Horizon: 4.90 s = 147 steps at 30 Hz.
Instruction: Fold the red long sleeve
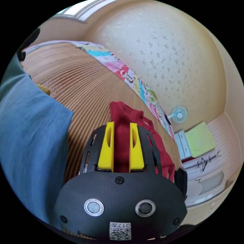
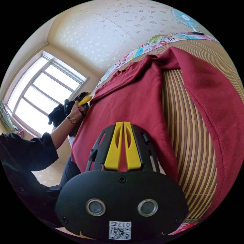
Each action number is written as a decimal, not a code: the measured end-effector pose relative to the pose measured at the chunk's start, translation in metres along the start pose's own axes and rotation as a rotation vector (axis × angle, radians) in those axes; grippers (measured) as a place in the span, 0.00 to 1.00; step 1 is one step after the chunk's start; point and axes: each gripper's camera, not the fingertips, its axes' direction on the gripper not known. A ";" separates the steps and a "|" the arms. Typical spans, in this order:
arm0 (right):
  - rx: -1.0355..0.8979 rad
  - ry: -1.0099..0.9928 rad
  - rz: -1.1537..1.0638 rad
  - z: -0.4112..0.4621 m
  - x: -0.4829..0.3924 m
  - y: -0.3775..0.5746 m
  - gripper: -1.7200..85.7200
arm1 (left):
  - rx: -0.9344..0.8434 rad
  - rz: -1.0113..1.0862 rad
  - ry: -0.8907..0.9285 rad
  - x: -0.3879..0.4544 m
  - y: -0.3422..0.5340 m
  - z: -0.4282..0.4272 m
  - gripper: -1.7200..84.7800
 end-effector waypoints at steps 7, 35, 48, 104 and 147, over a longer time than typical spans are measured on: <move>-0.010 0.011 0.005 0.010 -0.031 -0.010 0.03 | -0.221 0.399 -0.103 0.077 0.155 -0.058 0.14; 0.201 0.290 0.657 -0.173 -0.067 0.021 0.09 | -0.279 0.280 -0.010 -0.007 0.224 -0.123 0.04; 0.427 0.206 0.653 -0.294 -0.023 0.019 0.08 | -0.334 0.264 0.047 -0.027 0.192 -0.135 0.01; 0.325 0.038 -0.218 0.001 -0.211 -0.278 0.07 | -0.394 0.281 0.236 -0.011 0.174 -0.135 0.01; 0.042 0.422 -0.157 0.142 0.000 0.142 0.03 | -0.084 0.208 -0.155 0.134 -0.022 0.006 0.08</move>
